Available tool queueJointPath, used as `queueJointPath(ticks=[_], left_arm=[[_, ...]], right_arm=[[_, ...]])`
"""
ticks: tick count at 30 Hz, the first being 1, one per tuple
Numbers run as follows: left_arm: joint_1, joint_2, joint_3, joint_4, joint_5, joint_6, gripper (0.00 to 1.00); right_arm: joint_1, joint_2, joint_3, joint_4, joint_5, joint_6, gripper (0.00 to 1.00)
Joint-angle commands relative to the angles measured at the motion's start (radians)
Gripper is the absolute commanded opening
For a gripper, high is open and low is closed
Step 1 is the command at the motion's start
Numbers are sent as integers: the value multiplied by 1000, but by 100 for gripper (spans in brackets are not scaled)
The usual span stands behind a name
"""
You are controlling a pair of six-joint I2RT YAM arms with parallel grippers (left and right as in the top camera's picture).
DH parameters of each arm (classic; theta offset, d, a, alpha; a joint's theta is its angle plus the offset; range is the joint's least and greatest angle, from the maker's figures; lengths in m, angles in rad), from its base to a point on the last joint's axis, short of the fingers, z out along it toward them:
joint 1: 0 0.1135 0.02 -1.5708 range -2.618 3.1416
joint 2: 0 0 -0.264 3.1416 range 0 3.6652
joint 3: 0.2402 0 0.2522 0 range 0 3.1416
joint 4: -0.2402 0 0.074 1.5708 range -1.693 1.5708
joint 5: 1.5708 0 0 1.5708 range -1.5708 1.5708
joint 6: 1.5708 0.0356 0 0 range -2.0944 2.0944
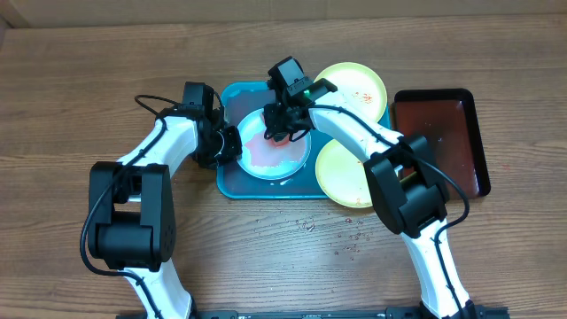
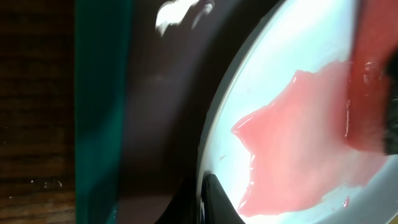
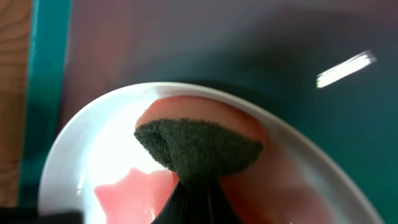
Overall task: Clean dirty plates on tray and stack at the side
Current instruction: 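Scrub the white plate with the sponge while the left gripper holds it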
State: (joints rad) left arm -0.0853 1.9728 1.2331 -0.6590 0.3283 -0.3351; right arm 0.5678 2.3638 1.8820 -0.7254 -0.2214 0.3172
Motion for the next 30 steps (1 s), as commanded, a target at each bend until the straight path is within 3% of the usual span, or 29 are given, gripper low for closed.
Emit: queueJointPath(ticks=[1,7,13,21,26,30], left_arm=[[1,19,-23,-11,-68,19,4],[1,19,-23,2,-64,20,4],[2,19,-23,9,-61,20,4],[9,19,-23,12,-61,17,4],[8,19,-23,10,-62,21,4],[8,19,-23,9,-62,44,4]], right_arm=[[9,40,2,-1,-220,-11,4],[13,40,3,-47,-414,-63,4],[7,40,12,-252,-398,-169,4],[-56,40,31,-468,-10,-166,4],[-79,40,67,-415,157,-102,4],[-79,40,71,-306,185,-95,4]])
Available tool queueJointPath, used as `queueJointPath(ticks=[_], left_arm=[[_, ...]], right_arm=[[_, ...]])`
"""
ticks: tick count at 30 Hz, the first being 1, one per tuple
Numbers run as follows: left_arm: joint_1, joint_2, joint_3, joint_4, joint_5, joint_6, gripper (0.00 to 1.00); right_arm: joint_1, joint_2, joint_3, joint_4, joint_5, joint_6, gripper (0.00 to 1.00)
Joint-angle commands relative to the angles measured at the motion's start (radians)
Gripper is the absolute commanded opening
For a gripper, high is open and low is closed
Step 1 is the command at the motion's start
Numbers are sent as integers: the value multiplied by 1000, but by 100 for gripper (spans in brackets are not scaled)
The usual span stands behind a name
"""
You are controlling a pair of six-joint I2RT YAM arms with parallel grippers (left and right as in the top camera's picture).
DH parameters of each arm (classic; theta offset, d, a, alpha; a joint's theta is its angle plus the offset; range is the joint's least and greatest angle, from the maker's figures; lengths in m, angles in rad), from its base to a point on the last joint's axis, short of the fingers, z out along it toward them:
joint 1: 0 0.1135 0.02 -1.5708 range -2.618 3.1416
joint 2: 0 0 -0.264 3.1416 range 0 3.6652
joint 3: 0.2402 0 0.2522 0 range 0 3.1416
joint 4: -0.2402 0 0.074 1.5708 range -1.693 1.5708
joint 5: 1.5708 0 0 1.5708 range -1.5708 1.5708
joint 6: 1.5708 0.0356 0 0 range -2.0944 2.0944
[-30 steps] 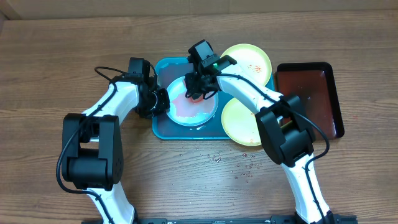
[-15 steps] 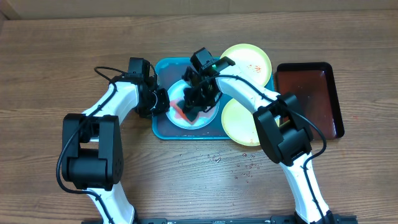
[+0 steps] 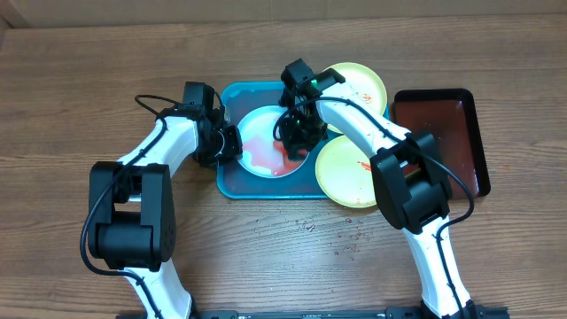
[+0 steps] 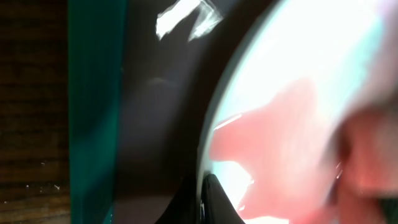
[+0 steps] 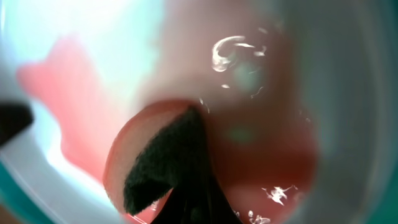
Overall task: Clean dirty plates on tray and stack at the side
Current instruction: 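Scrub the white plate with the sponge while the left gripper holds it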
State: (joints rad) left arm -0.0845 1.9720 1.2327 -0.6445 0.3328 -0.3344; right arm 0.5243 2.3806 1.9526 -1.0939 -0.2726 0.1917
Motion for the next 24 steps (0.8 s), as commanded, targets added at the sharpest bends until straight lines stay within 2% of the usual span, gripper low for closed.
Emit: queueJointPath(ticks=[1,8,13,24], left_arm=[[8,20,-23,-6,-67,43,4],[8,20,-23,-9,-66,43,4],[8,20,-23,-10,-66,43,4],[8,20,-23,-10,-65,42,4]], right_arm=[[-35,23,-1,88,246,48,4],[-3,23,-1,228,279,114,4],[42,23,-1,298,197,119,4],[149,23,-1,227,11,97,4]])
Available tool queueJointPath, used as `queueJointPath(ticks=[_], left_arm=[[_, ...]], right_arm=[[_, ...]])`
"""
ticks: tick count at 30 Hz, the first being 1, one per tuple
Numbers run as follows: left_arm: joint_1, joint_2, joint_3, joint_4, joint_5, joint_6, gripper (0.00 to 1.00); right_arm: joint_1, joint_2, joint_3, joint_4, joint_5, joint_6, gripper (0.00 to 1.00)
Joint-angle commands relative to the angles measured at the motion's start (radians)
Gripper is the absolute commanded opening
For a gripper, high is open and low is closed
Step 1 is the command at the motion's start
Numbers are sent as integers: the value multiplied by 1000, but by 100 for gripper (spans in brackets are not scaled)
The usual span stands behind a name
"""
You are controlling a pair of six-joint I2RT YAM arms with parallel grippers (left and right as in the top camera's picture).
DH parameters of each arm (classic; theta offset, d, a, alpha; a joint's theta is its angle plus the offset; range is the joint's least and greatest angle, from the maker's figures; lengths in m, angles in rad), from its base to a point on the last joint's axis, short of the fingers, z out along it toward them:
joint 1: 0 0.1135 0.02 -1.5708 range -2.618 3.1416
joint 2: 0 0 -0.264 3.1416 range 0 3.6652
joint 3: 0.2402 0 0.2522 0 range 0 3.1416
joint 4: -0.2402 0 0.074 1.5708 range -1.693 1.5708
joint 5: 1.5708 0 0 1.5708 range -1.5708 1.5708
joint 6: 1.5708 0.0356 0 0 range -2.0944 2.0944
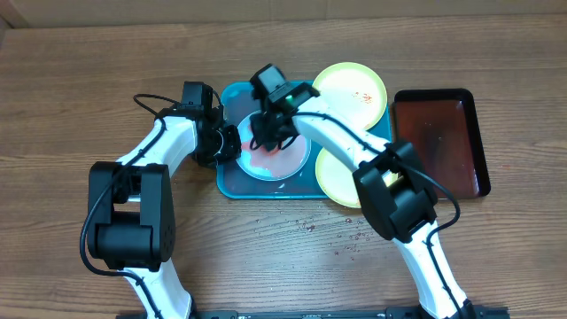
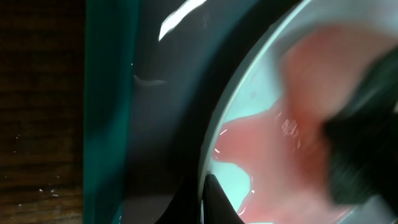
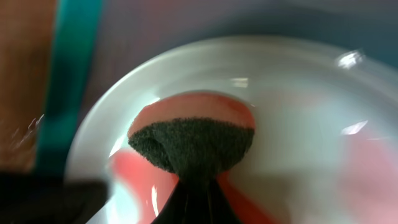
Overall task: Clean dirty plates on tray and stack at the side
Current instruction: 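Scrub the white plate with the sponge while the left gripper holds it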
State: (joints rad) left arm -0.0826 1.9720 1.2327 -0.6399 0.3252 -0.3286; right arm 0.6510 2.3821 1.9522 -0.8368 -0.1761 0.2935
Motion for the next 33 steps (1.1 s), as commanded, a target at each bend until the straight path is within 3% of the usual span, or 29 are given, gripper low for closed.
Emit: queueJointPath(ticks=[1,10,20,33], left_arm=[[6,20,-23,-14,-56,37,4],[6,20,-23,-14,-54,37,4],[6,20,-23,-13,-55,37,4],[6,20,-23,6,-43,36,4]], right_arm=[[22,21,0,-44,-88,-6,4],[-70,21,13,-115,-63,-13,4],[-214,21,65,-264,123,-8,4],[-114,21,63,-351,-73,-8,4]])
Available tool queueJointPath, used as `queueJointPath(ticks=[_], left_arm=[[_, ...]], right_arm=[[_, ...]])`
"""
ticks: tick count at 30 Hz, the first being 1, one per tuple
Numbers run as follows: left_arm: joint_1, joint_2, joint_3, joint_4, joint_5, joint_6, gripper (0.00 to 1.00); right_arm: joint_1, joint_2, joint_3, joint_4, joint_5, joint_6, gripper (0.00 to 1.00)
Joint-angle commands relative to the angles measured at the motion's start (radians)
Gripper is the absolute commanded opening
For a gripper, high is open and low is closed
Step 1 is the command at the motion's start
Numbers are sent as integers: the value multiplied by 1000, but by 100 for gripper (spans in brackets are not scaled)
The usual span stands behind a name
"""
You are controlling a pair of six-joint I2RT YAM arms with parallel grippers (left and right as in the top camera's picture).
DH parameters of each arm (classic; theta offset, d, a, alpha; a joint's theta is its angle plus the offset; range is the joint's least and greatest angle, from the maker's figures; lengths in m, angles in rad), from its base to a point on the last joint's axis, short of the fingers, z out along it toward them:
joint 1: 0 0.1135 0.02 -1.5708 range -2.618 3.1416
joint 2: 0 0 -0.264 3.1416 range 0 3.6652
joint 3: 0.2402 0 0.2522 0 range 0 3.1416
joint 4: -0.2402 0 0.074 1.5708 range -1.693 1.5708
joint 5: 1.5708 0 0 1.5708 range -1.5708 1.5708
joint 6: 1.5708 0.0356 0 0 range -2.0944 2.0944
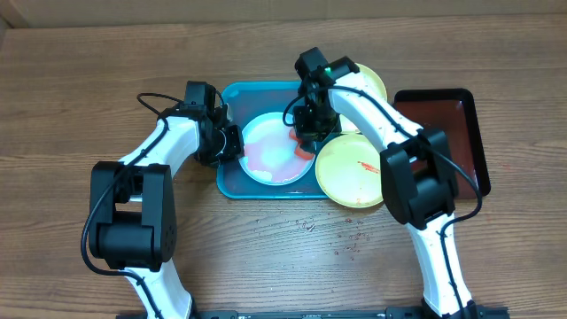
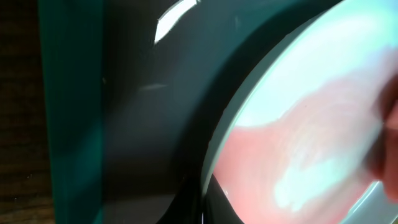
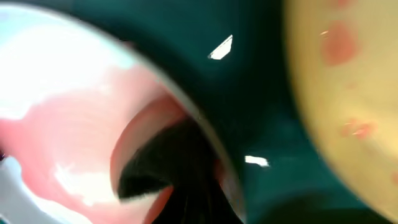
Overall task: Clean dirty plates on tray and stack at the side
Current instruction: 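Scrub the white plate with the sponge while the left gripper holds it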
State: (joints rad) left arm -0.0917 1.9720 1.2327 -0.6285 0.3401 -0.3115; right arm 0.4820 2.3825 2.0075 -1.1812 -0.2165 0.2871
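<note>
A white plate [image 1: 270, 151] smeared with pink liquid lies in the teal tray [image 1: 266, 91]. My left gripper [image 1: 230, 144] is shut on the plate's left rim; in the left wrist view its fingertips [image 2: 208, 202] pinch the rim of the plate [image 2: 311, 118]. My right gripper [image 1: 304, 140] is shut on a dark, pink-backed sponge [image 3: 165, 158] pressed on the plate's right edge [image 3: 68, 106]. Two yellow plates with red specks sit to the right, one near [image 1: 353, 170] and one far [image 1: 361, 81].
A dark red tray [image 1: 440, 142] lies at the far right of the wooden table [image 1: 71, 89]. Small red crumbs [image 1: 350, 239] are scattered in front of the teal tray. The near yellow plate [image 3: 348, 87] is close beside the sponge.
My right gripper with the sponge has moved from the plate's upper left to its right edge. The pink smear is spread wider. My left gripper still holds the rim.
The sponge was at the plate's far middle, then at its right side, then at its upper left, and now at the right edge. The pink liquid has been smeared across the plate. My left gripper has held the left rim throughout.
</note>
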Motion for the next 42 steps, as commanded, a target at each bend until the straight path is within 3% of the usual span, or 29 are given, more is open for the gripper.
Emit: queueJointPath(ticks=[1,9,14,18,33,36,42], left_arm=[[15,20,-23,-6,-58,19,4],[14,20,-23,6,-51,18,4],[12,20,-23,33,-51,19,27],[12,20,-23,58,-51,20,34],[11,20,-145,174,-50,19,16],[11,20,-162,177,-51,20,4],[11,19,-157,189,-51,20,4]], right_arm=[[71,21,8,-7,-34,-1,4],[181,21,8,37,-32,55,4],[177,21,8,62,-32,88,4],[176,21,8,61,-32,88,4],[176,21,8,69,-32,88,4],[176,21,8,69,-32,88,4],[156,17,28,57,-41,87,4]])
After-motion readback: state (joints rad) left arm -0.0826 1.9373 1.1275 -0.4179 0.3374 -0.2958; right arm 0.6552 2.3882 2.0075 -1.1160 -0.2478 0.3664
